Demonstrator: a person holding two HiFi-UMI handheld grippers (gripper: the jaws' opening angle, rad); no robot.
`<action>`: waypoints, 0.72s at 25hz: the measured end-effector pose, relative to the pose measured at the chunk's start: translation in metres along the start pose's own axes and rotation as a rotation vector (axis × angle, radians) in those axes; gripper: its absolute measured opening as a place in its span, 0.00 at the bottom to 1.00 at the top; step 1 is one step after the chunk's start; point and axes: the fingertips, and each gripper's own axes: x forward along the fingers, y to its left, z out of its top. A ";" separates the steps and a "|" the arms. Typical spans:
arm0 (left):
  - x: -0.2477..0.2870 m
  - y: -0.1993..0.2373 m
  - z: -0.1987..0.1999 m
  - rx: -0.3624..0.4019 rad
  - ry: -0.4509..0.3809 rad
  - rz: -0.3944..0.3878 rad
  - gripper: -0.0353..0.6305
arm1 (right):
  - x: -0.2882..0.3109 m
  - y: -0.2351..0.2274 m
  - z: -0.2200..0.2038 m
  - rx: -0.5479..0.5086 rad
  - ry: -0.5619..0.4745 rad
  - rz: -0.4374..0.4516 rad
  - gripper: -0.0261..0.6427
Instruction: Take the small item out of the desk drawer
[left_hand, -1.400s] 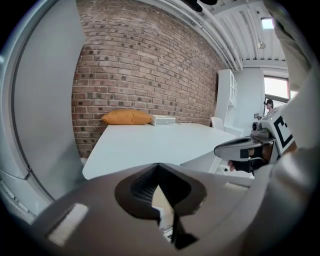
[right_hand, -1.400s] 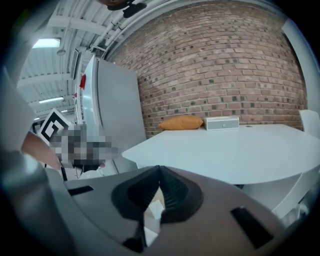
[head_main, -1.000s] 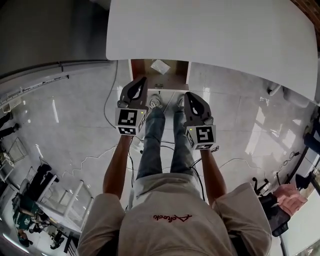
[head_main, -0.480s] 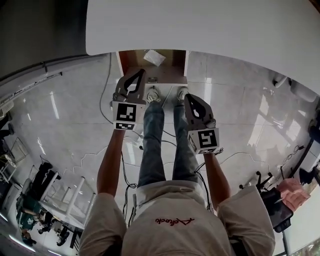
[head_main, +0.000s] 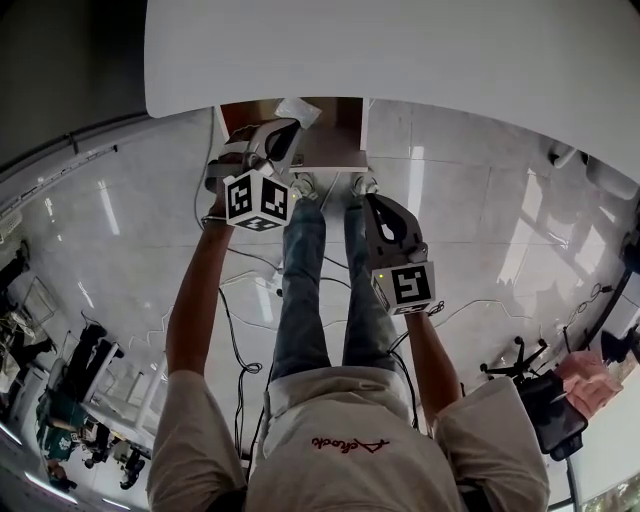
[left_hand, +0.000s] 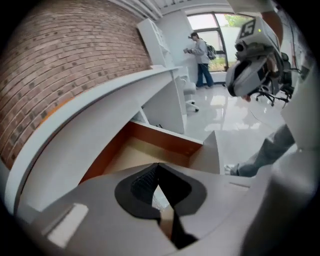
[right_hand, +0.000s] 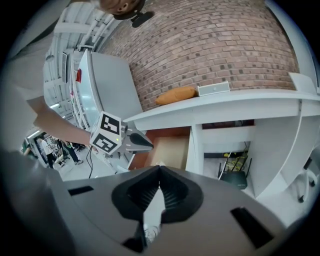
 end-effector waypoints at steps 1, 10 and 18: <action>0.007 -0.003 -0.002 0.043 0.022 -0.021 0.06 | 0.000 -0.001 -0.002 0.001 0.004 0.002 0.06; 0.060 -0.011 -0.028 0.127 0.149 -0.164 0.06 | -0.001 -0.020 -0.003 0.014 0.015 -0.006 0.06; 0.081 -0.018 -0.062 0.049 0.271 -0.272 0.23 | -0.003 -0.016 -0.001 0.025 0.018 0.017 0.06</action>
